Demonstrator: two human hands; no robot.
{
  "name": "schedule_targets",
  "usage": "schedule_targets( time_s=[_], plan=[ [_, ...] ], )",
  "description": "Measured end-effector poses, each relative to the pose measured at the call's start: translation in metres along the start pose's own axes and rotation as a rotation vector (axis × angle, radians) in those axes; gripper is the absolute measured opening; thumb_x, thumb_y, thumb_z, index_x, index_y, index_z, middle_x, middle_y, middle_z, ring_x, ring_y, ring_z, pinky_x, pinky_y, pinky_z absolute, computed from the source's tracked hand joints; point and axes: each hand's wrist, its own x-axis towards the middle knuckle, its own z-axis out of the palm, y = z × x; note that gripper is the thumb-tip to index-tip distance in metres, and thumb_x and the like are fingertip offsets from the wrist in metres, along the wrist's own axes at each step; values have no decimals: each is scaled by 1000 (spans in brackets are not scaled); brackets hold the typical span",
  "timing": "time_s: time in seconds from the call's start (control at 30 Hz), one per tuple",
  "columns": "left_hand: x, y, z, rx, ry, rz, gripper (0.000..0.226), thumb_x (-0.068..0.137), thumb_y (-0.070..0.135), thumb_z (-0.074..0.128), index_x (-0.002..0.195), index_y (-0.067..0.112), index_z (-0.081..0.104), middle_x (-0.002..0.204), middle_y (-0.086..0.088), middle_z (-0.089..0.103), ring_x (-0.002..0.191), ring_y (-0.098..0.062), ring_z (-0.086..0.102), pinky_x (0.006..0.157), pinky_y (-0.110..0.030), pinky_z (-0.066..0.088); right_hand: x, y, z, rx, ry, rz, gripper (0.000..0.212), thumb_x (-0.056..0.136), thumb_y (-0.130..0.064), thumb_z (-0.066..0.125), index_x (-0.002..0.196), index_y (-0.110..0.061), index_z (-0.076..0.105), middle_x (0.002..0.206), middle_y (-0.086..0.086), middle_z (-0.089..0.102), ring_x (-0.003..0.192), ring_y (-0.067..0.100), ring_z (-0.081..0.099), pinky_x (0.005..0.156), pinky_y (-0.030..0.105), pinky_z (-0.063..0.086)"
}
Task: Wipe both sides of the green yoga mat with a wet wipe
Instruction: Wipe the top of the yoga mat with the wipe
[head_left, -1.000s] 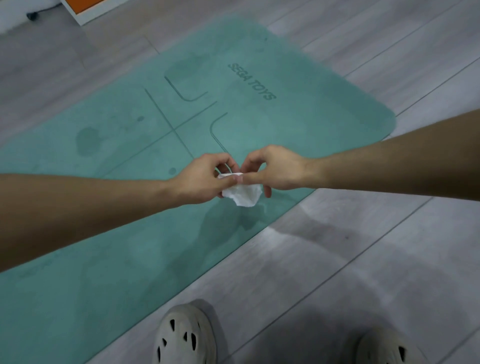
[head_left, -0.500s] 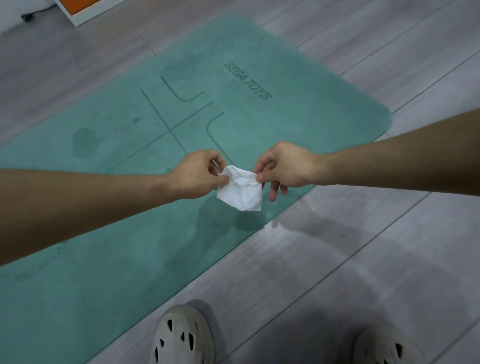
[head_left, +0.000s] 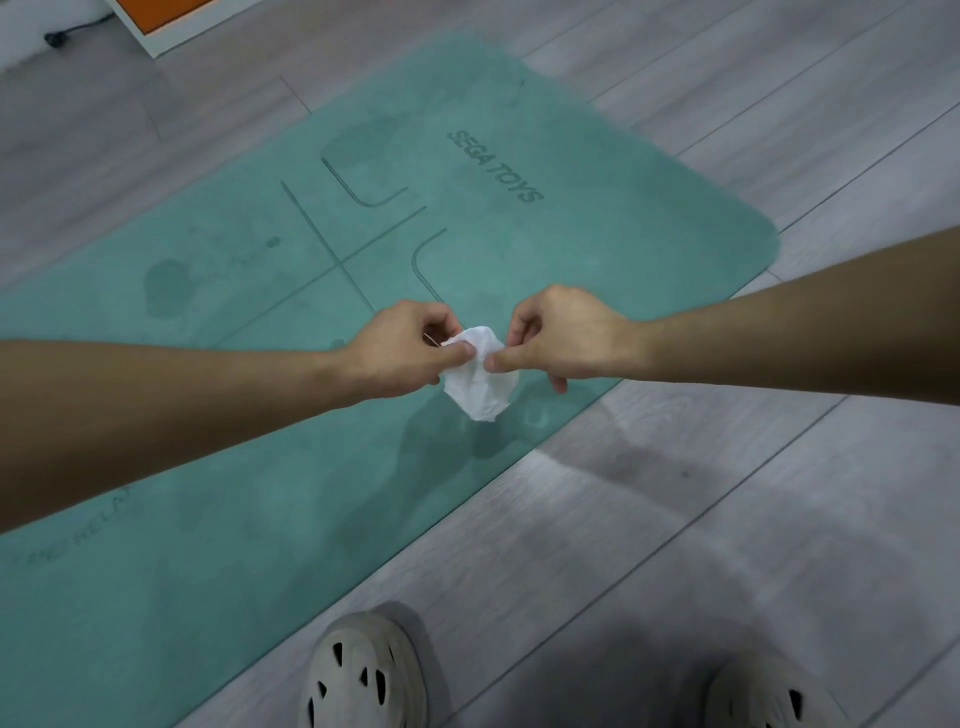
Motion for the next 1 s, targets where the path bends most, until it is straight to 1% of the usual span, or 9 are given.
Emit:
schedule_targets(
  time_s=[0.1,0.2,0.3,0.4,0.53,0.7,0.77,0.87,1.0],
  plan=[
    [-2,3,4,-47,-84,48,24,91,34,80,96,13,69,89,-7,80,87,-32,78,84,-52,64,-1,-2,4,30,-54,1,34,84,-54,83,86,-22,73,81,-4,78,52,15,73,62,31,52],
    [0,5,6,-6,-93,103,18,86,29,81,97,19,71,93,-3,79,90,-29,76,85,-51,61,-1,-2,7,23,-79,-30,24,92,-40,80,87,-16,74,85,-2,79,55,16,74,69,37,57],
    [3,3,5,80,-53,132,14,93,10,73,94,24,71,88,6,74,66,0,63,68,-30,52,3,0,8,-30,-89,-37,15,97,-20,69,86,-10,72,84,-2,78,55,15,74,69,39,59],
    [3,3,1,146,5,84,19,96,9,61,95,25,72,92,10,72,61,4,58,57,-15,42,7,5,6,-59,-108,-4,12,97,-14,62,89,-9,69,88,6,79,56,15,75,67,33,53],
    [3,-5,-7,192,54,5,19,100,17,56,101,22,75,95,3,74,83,-12,66,68,-28,50,10,11,1,-66,-131,92,17,96,-18,51,98,-10,67,82,11,78,59,17,75,59,30,48],
    [5,-12,-6,204,72,26,12,103,24,59,99,19,70,91,0,71,80,-18,63,63,-30,45,16,18,-1,-37,-108,178,24,94,-11,45,109,-12,64,86,5,80,63,19,77,50,26,46],
    [7,-11,-6,197,69,52,12,103,27,62,95,20,68,88,0,70,78,-19,62,64,-31,45,18,20,1,54,-106,162,17,97,-19,55,113,-17,60,96,6,79,64,21,78,49,28,45],
    [10,-8,-4,212,52,93,15,102,31,66,93,20,68,83,1,69,73,-17,60,62,-31,44,17,17,3,90,-169,149,39,90,-46,78,114,-24,56,93,6,79,68,26,78,51,30,45],
    [13,-7,-5,247,71,90,17,99,32,71,90,20,65,79,3,64,66,-14,58,53,-24,41,19,19,7,65,-117,142,14,100,-24,68,104,-11,70,78,12,78,55,17,72,45,22,42]
  ],
)
